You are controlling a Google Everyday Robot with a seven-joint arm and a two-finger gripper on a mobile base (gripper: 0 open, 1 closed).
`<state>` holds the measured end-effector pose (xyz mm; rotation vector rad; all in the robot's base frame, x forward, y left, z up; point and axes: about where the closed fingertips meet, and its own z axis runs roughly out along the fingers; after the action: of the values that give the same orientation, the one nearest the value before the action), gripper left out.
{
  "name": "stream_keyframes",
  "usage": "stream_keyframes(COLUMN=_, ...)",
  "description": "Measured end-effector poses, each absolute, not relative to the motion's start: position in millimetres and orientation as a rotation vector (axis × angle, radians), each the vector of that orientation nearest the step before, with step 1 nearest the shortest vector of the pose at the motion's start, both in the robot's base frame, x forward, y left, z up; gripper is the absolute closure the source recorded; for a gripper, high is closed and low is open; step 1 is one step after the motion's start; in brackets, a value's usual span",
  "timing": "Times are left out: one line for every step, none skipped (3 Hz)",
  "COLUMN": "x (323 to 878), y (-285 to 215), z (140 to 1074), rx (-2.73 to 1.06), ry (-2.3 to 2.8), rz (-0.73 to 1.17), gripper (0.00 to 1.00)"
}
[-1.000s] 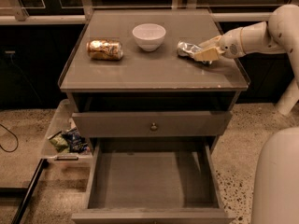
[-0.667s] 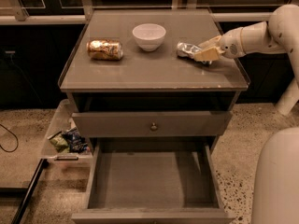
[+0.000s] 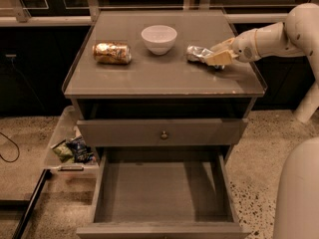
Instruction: Place redbull can into middle drawer
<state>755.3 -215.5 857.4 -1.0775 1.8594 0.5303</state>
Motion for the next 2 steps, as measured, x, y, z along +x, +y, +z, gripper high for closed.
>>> stream_keyframes(x=742, y=-208, z=871, rx=-1.123, ry=1.828, rz=0.500, gripper=1.00)
stream_keyframes(x=719, y=-202, z=890, rx=-1.198, ry=1.778, rz=0.455, gripper=1.00)
